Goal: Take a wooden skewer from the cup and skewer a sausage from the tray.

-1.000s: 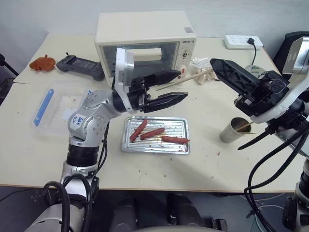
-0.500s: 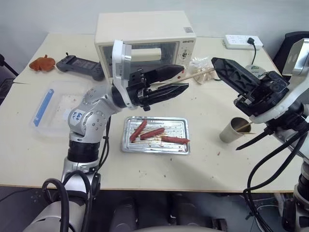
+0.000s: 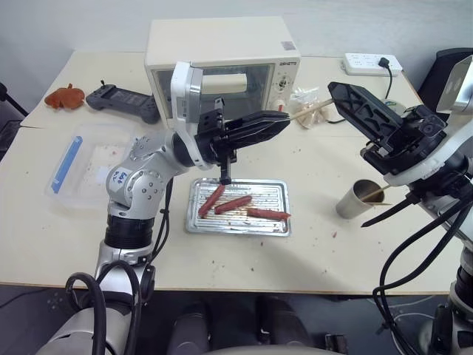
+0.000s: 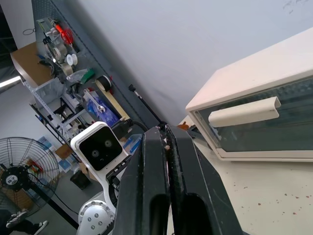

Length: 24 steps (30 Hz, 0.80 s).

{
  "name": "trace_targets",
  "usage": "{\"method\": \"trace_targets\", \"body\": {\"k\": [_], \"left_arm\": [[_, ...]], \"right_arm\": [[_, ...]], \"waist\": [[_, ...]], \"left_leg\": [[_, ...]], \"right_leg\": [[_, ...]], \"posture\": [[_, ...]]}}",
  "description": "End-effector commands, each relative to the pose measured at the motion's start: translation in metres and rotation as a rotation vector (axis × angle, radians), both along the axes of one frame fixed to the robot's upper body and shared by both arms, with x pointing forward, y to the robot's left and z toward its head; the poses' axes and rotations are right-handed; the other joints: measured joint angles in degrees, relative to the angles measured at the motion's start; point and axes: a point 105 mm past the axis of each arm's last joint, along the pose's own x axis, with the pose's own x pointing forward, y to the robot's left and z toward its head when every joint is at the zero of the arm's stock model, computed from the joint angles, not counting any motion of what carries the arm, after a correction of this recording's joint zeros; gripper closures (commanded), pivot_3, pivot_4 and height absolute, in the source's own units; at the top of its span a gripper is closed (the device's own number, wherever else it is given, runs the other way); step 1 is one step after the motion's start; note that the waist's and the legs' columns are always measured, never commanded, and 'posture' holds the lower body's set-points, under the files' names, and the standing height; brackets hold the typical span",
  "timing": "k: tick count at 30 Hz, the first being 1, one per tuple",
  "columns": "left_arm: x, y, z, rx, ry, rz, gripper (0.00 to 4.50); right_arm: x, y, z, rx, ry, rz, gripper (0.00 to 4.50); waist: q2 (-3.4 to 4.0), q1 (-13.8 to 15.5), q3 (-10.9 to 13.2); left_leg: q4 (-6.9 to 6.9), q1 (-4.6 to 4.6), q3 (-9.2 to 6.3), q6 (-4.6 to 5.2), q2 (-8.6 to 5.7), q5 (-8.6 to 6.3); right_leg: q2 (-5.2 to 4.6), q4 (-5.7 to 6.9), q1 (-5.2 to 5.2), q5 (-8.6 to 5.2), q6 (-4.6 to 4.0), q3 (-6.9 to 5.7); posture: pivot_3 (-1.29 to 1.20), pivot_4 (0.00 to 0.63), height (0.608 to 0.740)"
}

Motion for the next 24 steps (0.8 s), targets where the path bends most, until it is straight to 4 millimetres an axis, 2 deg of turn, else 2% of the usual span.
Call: {"method": "trace_targets", "body": {"k": [1, 2, 7, 10, 13, 15, 18, 22, 24], "left_arm": [[0.005, 0.003, 0.010, 0.000, -0.052, 0.064, 4.50], [0.007, 0.004, 0.010, 0.003, -0.055, 0.070, 4.50], [0.012, 0.013, 0.010, 0.033, -0.077, 0.111, 4.50], [0.013, 0.025, 0.006, 0.085, -0.089, 0.141, 4.50], [0.011, 0.045, -0.001, 0.163, -0.094, 0.177, 4.50], [0.009, 0.062, -0.006, 0.227, -0.089, 0.206, 4.50], [0.003, 0.086, -0.014, 0.320, -0.070, 0.250, 4.50], [-0.006, 0.108, -0.027, 0.419, -0.035, 0.283, 4.50], [-0.012, 0.115, -0.034, 0.463, -0.025, 0.291, 4.50]], "right_arm": [[-0.015, 0.006, 0.007, -0.022, -0.065, 0.051, 4.02], [-0.014, 0.006, 0.006, -0.029, -0.063, 0.049, 3.85], [-0.011, -0.001, 0.006, -0.150, -0.063, 0.022, 2.26], [-0.008, -0.008, 0.006, -0.271, -0.054, -0.006, 2.26], [-0.006, -0.008, -0.003, -0.510, -0.086, -0.037, 2.26], [-0.001, -0.005, -0.019, -0.693, -0.124, -0.049, 2.26], [0.006, 0.002, -0.041, -0.865, -0.155, -0.018, 1.69], [0.022, 0.015, -0.076, -1.083, -0.218, 0.024, 0.39], [0.024, 0.023, -0.098, -1.175, -0.253, 0.085, 0.39]], "waist": [[0.00, 0.0, 0.0], [0.00, 0.0, 0.0], [0.00, 0.0, 0.0], [0.01, -0.1, 0.0], [0.03, -0.2, 0.0], [0.04, -0.4, 0.0], [0.03, -0.6, 0.0], [0.05, -0.8, 0.0], [0.05, -1.1, 0.0]], "left_leg": [[0.00, 0.00, 0.00, 0.00, 0.00, 0.00], [0.00, 0.00, 0.00, 0.00, 0.00, 0.00], [-0.03, 0.00, 0.00, 0.00, 0.00, 0.00], [-0.04, 0.00, -0.01, 0.00, 0.01, 0.00], [-0.09, 0.01, -0.01, 0.00, 0.02, 0.00], [-0.19, 0.06, -0.05, 0.01, 0.04, 0.00], [-0.20, 0.04, -0.12, -0.02, 0.13, -0.02], [-0.21, -0.01, -0.06, -0.04, 0.10, -0.03], [-0.21, -0.05, 0.00, -0.03, 0.06, -0.03]], "right_leg": [[0.00, -0.01, 0.00, 0.00, 0.00, 0.00], [0.00, -0.01, 0.00, 0.00, 0.00, 0.00], [0.00, -0.03, 0.00, 0.00, -0.01, 0.00], [0.00, -0.03, -0.02, -0.01, -0.02, 0.00], [-0.01, -0.06, -0.05, -0.03, -0.05, 0.01], [-0.02, -0.06, -0.12, -0.06, -0.11, 0.05], [0.04, -0.07, -0.14, -0.11, -0.20, -0.04], [-0.11, -0.05, -0.31, -0.19, -0.34, -0.03], [-0.22, -0.03, -0.39, -0.21, -0.38, -0.02]], "posture": [[0.00, 0.150, 0.740], [0.00, 0.150, 0.740], [0.00, 0.150, 0.740], [0.00, 0.150, 0.740], [0.00, 0.150, 0.740], [0.00, 0.150, 0.740], [0.00, 0.150, 0.740], [0.00, 0.150, 0.740], [0.00, 0.150, 0.740]]}}
